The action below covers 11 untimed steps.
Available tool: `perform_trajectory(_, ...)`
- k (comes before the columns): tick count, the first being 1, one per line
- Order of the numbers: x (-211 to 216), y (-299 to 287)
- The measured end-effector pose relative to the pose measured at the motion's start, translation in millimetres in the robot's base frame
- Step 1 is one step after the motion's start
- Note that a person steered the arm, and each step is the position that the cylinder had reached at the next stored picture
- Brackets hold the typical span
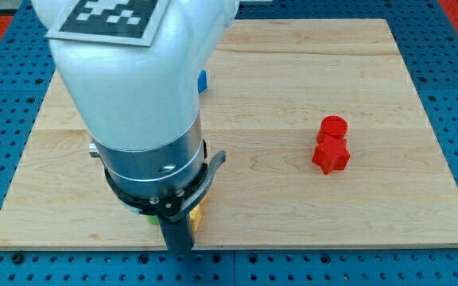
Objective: Move green star towards the center left of the board
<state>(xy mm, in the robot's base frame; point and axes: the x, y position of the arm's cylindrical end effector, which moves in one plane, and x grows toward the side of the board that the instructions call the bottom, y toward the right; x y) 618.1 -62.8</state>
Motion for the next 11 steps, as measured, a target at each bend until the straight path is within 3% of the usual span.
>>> perform_trajectory(1, -3, 2)
perform_trajectory(2, -38, 3)
perform_trajectory(7, -118, -24)
perform_trajectory(8, -142, -6)
perform_trajectory(9, -168, -42)
perform_trajectory(10, -161, -96)
perform_trajectory(11, -100, -67)
